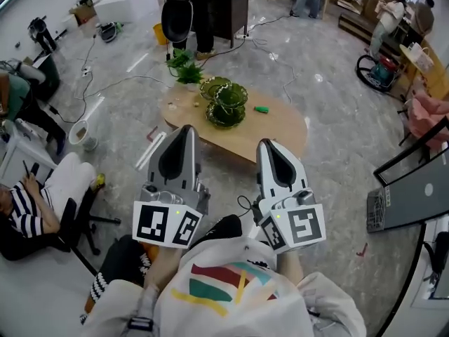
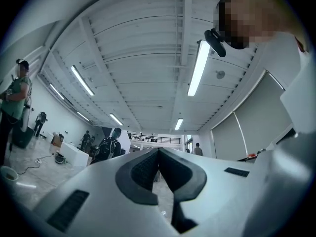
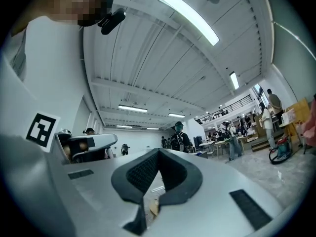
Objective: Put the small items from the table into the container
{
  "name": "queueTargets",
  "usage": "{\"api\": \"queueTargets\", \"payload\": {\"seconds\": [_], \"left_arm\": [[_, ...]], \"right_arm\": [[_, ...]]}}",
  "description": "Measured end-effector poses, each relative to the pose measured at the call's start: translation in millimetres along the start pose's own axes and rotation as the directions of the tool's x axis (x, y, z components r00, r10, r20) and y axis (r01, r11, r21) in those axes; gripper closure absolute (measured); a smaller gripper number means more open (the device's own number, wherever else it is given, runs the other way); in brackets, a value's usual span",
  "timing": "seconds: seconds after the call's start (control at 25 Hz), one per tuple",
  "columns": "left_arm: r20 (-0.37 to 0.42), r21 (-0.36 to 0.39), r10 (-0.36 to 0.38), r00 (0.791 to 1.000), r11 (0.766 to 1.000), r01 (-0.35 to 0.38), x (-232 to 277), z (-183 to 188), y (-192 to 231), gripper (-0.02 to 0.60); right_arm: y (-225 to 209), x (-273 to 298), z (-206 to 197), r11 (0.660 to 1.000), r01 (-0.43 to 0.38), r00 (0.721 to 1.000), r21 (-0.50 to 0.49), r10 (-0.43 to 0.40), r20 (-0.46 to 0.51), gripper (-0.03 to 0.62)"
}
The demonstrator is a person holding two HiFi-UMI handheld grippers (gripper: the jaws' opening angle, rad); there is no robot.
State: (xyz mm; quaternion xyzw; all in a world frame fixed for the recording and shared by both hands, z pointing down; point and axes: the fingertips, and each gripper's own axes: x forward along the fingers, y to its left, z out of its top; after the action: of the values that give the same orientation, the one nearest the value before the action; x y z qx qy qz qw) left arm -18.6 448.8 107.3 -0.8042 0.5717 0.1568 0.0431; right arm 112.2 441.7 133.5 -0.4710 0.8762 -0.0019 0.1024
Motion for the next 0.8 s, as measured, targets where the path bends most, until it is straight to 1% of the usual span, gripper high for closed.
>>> {"api": "queueTargets", "payload": {"seconds": [0.16, 0.28, 0.36, 0.44, 0.56, 0.68, 0.8], "left_arm": [[-0.039, -0.005, 0.044, 0.998, 0.999, -0.044, -2.7, -10.2, 11.9, 0.572], [-0.060, -0.002, 0.058, 0.997, 0.998, -0.058, 4.1, -22.3, 17.9, 0.572], [-0.066, 0.005, 0.048, 0.997, 0.999, -0.048, 11.0, -30.4, 15.6, 0.572], [-0.073, -0.004, 0.030, 0.997, 1.000, -0.030, 18.2, -37.1, 13.9, 0.572], [-0.049, -0.028, 0.012, 0.999, 1.000, -0.013, 31.9, -35.2, 19.0, 0.573], [-0.020, -0.023, 0.004, 1.000, 1.000, -0.004, 40.5, -26.9, 21.6, 0.572], [-0.032, -0.016, 0.001, 0.999, 1.000, -0.001, 47.6, -34.8, 25.3, 0.572]], "right_arm": [[1.2, 1.4, -23.3, 1.000, -0.002, 0.997, 0.011, 0.003, -0.083, 0.580], [-3.1, 2.5, -36.7, 1.000, -0.005, 0.994, 0.023, 0.008, -0.112, 0.580], [-10.3, 5.4, -42.7, 1.000, -0.001, 0.993, 0.032, 0.004, -0.117, 0.580], [-13.4, 7.8, -46.8, 0.999, 0.002, 0.992, 0.032, 0.002, -0.127, 0.580], [-16.4, 11.8, -45.2, 1.000, -0.002, 0.992, -0.001, 0.002, -0.127, 0.580], [-33.4, 6.3, -42.4, 0.999, 0.046, 0.992, -0.015, -0.048, -0.115, 0.580], [-52.9, 13.2, -50.0, 0.995, 0.086, 0.990, 0.039, -0.081, -0.117, 0.580]]}}
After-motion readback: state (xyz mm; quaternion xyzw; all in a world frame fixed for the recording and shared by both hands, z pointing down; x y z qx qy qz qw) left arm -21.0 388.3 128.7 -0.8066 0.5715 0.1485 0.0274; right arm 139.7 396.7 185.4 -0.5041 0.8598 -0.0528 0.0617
